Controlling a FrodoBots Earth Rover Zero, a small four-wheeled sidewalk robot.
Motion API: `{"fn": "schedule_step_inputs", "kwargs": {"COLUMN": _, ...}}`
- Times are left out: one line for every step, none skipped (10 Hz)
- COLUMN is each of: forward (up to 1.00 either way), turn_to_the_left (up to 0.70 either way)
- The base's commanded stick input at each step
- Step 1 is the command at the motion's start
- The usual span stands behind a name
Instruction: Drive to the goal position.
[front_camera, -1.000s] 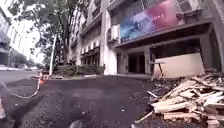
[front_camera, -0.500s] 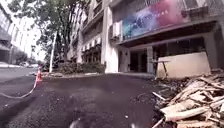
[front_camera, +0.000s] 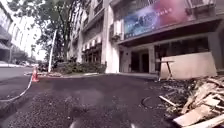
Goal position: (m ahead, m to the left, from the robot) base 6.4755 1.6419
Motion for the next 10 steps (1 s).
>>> {"fn": "schedule_step_inputs", "kwargs": {"forward": 0.66, "turn_to_the_left": -0.08}}
{"fn": "schedule_step_inputs", "kwargs": {"forward": 0.66, "turn_to_the_left": -0.13}}
{"fn": "schedule_step_inputs", "kwargs": {"forward": 0.66, "turn_to_the_left": -0.13}}
{"fn": "schedule_step_inputs", "kwargs": {"forward": 0.66, "turn_to_the_left": -0.13}}
{"fn": "schedule_step_inputs", "kwargs": {"forward": 0.66, "turn_to_the_left": -0.13}}
{"fn": "schedule_step_inputs", "kwargs": {"forward": 0.66, "turn_to_the_left": -0.13}}
{"fn": "schedule_step_inputs", "kwargs": {"forward": 0.66, "turn_to_the_left": -0.13}}
{"fn": "schedule_step_inputs", "kwargs": {"forward": 0.66, "turn_to_the_left": -0.13}}
{"fn": "schedule_step_inputs", "kwargs": {"forward": 0.66, "turn_to_the_left": -0.13}}
{"fn": "schedule_step_inputs", "kwargs": {"forward": 0.66, "turn_to_the_left": -0.13}}
